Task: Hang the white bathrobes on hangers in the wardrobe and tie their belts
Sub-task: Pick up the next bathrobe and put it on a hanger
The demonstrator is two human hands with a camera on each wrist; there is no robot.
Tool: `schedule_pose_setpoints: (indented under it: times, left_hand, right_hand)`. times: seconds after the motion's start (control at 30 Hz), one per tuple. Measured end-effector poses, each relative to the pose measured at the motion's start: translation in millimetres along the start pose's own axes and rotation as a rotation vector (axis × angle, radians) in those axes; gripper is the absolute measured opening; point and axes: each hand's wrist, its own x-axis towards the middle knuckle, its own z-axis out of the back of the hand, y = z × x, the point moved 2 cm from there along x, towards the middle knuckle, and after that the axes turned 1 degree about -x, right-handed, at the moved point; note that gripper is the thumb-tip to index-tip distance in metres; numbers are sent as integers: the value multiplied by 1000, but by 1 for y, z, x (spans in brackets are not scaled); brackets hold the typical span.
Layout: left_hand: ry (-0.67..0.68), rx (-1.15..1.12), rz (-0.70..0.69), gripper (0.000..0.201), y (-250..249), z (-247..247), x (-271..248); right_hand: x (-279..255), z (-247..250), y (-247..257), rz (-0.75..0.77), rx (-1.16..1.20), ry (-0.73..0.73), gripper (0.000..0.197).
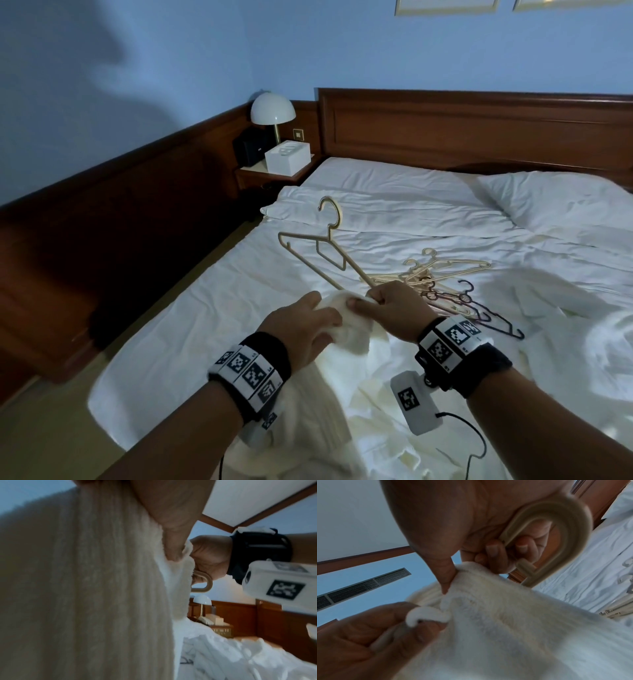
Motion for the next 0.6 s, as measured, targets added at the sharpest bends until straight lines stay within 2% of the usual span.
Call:
schedule_pose_setpoints:
  times: [0.07, 0.13, 0.2, 0.23, 0.3, 0.37, 0.43, 0.5, 0.6]
  left_hand:
    - [-45, -12, -7, 23, -4, 2, 1]
    - [-99, -113, 124, 37, 2, 3, 2]
    - [-124, -252, 353, 47, 16, 7, 2]
    - [-116, -328, 487, 46, 26, 9, 0]
    - [-84, -534, 782, 30, 53, 9, -10]
    - [-128, -741, 1079, 22, 89, 2, -30]
    - [-197, -892, 1283, 17, 120, -5, -52]
    - [-259, -993, 1354, 27, 151, -18, -68]
    - [-323, -1102, 1389, 27, 139, -7, -70]
  right_hand:
    - [0, 0, 1, -1, 21, -19, 53]
    - [0, 3, -1, 29, 2, -45, 43]
    - [0, 7, -6, 60, 18, -90, 26]
    - [-1, 11, -10, 72, 66, -125, 22]
    - [-5, 22, -17, 111, 171, -225, 19]
    - [-8, 38, -29, 139, 160, -305, 15]
    - [-10, 52, -45, 139, 172, -290, 7]
    - [-12, 63, -59, 154, 89, -228, 13]
    - [-21, 70, -66, 190, -64, -135, 17]
